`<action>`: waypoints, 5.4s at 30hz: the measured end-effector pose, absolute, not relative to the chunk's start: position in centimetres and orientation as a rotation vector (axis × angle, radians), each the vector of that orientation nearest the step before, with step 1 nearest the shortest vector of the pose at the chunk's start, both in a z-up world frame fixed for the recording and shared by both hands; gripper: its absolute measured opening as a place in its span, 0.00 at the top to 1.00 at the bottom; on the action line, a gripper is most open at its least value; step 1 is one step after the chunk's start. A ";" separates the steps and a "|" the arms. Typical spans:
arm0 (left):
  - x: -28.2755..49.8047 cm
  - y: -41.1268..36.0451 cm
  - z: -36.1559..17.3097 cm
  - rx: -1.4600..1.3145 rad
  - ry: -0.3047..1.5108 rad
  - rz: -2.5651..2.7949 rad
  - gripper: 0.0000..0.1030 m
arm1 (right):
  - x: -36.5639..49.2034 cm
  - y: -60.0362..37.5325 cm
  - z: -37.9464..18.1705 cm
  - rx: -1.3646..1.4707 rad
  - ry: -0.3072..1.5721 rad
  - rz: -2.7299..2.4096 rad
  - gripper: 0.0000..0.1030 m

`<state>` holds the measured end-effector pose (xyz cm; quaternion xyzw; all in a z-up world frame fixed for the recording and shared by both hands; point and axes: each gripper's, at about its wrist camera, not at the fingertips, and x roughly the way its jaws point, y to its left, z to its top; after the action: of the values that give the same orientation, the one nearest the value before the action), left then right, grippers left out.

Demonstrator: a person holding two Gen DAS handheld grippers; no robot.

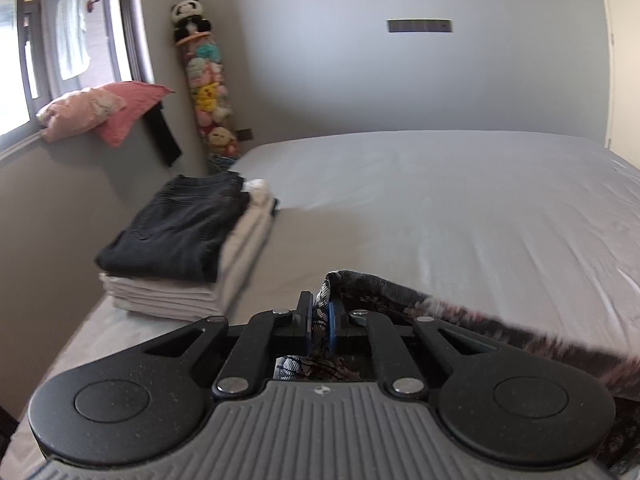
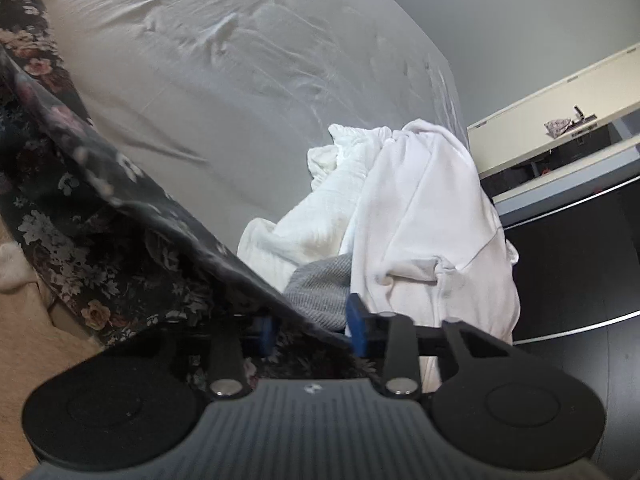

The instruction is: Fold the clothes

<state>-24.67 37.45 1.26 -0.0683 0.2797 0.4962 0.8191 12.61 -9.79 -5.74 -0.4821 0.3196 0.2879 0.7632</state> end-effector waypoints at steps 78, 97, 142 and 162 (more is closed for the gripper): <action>-25.3 48.4 -11.6 -0.244 0.906 1.162 0.35 | 36.0 -0.6 -9.9 0.180 0.834 0.128 1.00; -29.6 49.9 -13.5 -0.528 0.798 1.290 0.33 | 33.5 -0.2 -15.4 0.461 1.001 0.344 0.59; -36.9 48.0 -14.8 -0.850 1.248 0.733 0.24 | 19.2 2.1 -8.1 0.139 1.210 0.693 0.53; -36.5 46.1 -16.3 -0.728 1.314 0.757 0.58 | 17.1 3.1 -4.8 0.128 1.098 0.581 0.98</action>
<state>-36.48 46.06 -16.33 -0.3226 0.5822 0.3355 0.6667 17.08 3.13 -4.75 0.0597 0.5141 0.2718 0.8113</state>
